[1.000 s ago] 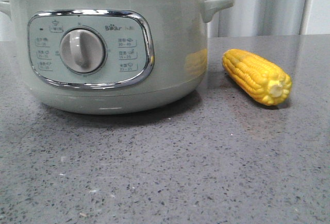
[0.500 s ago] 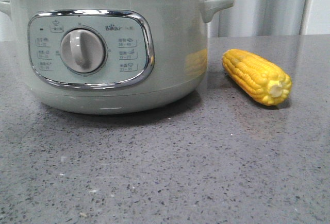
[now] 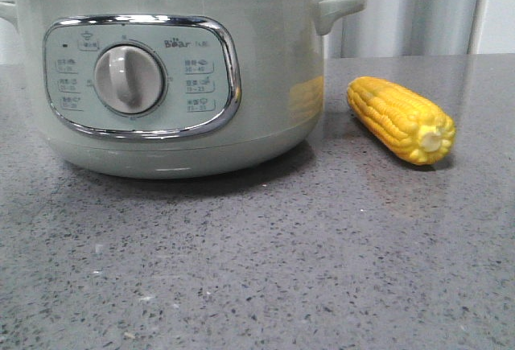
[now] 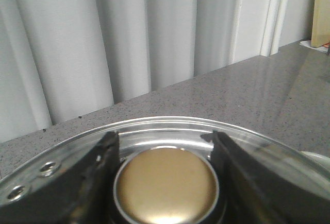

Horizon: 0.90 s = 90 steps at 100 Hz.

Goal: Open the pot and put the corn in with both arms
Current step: 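Lift the glass lid off and set it beside the cooker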

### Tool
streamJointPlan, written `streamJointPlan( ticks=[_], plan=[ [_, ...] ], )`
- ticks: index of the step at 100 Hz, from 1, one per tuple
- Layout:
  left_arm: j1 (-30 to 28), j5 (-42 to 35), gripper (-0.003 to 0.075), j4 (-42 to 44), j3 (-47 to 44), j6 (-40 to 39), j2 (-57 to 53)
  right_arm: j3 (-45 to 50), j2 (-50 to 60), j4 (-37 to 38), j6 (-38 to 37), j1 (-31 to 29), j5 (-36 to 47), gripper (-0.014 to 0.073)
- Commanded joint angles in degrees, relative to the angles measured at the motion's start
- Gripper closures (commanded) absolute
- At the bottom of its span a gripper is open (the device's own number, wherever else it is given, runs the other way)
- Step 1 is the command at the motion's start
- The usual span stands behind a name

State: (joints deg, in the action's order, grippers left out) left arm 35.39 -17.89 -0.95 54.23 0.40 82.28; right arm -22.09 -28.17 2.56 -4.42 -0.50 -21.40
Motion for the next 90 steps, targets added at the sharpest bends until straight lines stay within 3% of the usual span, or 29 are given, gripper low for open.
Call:
streamJointPlan(
  ticks=[1,48,73,90],
  plan=[
    [0.2,-8.6,0.0741,0.1,1.9,0.4,-3.8,-1.5,-0.7,0.1,0.2,-0.1,4.8,0.0640],
    [-1.8,-8.3,0.0741,0.1,1.9,3.3,-15.8,-1.5,-0.7,0.1,0.2,-0.1,4.8,0.0640],
    [-12.0,7.6,0.0741,0.1,1.8,7.8,-26.8,-1.5,-0.7,0.1,0.2,-0.1,4.8,0.0640],
    [-20.4,11.6,0.0741,0.1,-1.2,7.8,-32.5,-1.5,-0.7,0.1,0.2,-0.1,5.3,0.0640]
  ],
)
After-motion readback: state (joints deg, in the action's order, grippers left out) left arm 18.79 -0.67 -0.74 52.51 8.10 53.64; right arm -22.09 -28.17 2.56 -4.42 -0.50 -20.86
